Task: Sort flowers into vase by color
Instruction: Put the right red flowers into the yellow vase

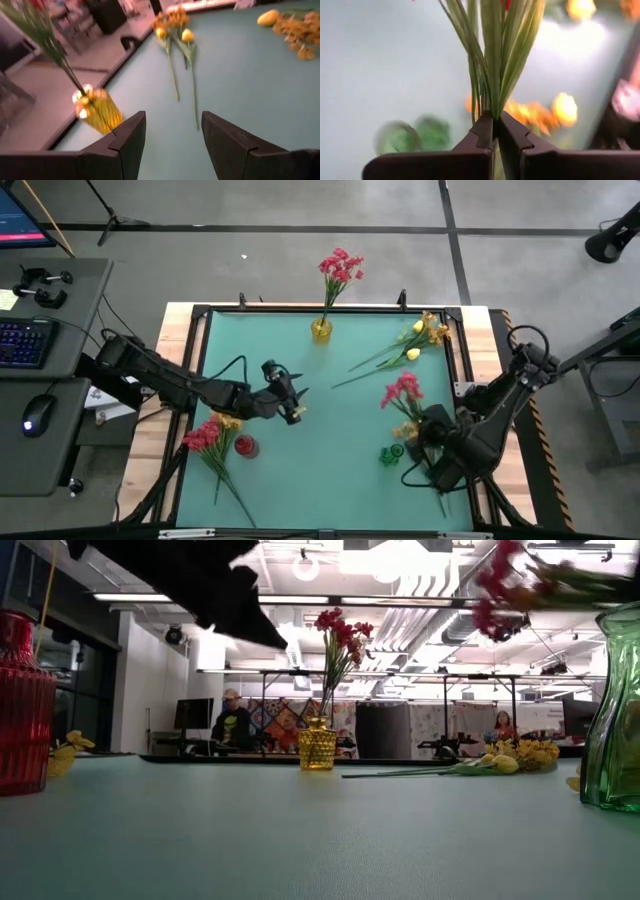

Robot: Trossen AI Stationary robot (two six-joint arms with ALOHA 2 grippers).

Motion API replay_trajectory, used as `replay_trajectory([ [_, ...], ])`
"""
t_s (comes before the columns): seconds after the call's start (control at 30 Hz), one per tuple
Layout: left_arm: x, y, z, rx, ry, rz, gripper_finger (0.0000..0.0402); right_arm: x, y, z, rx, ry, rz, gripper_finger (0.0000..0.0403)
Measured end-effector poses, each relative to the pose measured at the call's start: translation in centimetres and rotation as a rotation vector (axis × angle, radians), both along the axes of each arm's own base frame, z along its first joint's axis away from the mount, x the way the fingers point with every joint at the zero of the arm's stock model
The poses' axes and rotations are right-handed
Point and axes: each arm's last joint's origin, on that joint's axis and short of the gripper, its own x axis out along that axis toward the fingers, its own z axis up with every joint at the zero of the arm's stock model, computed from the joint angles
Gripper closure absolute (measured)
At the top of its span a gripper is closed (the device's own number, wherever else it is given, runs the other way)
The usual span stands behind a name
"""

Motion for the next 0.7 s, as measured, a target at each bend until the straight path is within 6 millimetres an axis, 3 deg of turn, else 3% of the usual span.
replay_trajectory([
  [0.37, -1.6, -5.1, 1.5, 0.252, -0.049, -0.011, 0.0220, 3.4, -6.5, 3.8, -0.460, -0.263, 0.129, 0.0402],
  [0.53, -2.6, -7.1, 1.5, 0.278, -0.055, -0.046, 0.0220, 7.0, -8.9, 5.5, -0.541, -0.246, 0.253, 0.0403],
  [0.7, -3.0, -7.9, 1.5, 0.244, -0.071, -0.095, 0.0220, 11.6, -12.0, 7.5, -0.556, -0.332, 0.499, 0.0403],
])
